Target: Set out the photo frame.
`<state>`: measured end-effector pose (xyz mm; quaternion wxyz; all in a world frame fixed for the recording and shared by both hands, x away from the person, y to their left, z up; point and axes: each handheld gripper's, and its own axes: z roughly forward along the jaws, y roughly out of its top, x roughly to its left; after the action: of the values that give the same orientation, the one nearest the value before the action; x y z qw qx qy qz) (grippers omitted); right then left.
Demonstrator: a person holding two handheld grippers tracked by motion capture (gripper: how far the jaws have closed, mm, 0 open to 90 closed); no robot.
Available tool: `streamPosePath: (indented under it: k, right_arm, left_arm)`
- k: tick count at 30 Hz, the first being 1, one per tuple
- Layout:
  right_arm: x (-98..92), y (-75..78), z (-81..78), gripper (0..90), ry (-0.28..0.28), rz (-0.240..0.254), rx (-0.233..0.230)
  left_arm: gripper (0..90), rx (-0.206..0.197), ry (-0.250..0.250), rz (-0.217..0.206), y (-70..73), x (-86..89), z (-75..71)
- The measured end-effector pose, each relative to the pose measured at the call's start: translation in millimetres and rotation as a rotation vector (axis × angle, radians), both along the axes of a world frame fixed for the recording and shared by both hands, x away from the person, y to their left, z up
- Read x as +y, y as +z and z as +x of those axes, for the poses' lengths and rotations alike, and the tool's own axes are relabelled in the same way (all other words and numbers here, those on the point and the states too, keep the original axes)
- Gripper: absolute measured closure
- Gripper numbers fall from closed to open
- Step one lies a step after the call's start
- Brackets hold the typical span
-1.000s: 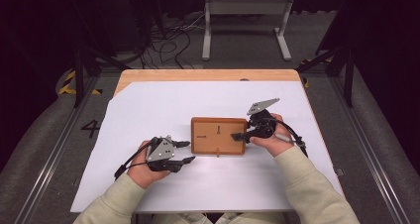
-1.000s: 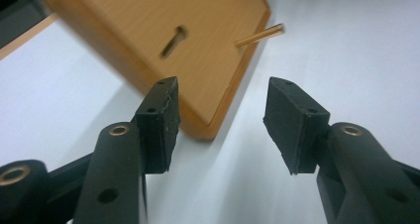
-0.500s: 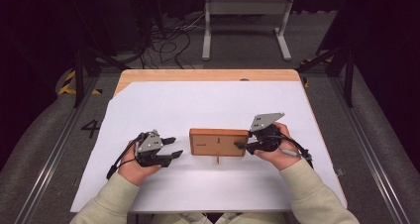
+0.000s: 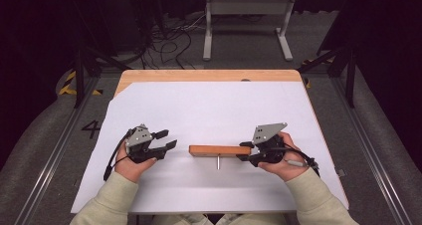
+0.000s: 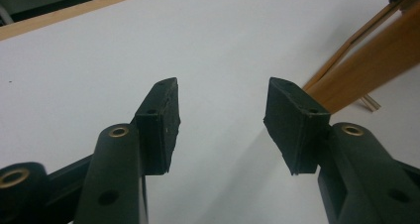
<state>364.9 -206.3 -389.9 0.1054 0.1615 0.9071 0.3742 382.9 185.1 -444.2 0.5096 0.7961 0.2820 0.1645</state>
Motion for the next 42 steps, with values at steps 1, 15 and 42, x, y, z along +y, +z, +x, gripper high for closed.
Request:
streamPosePath:
  k: [1,15,42]
  right_arm:
    - [0.7,-0.6,-3.0,57.3,0.006,-0.011,-0.011]
    - [-15.6,-7.5,-14.5,53.0,-0.066,-0.035,-0.004]
    - [-10.4,-52.0,-1.5,90.0,-0.056,0.001,0.139]
  left_arm:
    - [48.1,-0.002,-0.002,0.005,-0.1,-0.2,0.2]
    - [48.5,-0.01,-0.014,0.007,-1.4,-2.6,0.5]
    - [48.1,0.001,0.007,0.03,-2.2,-5.1,0.7]
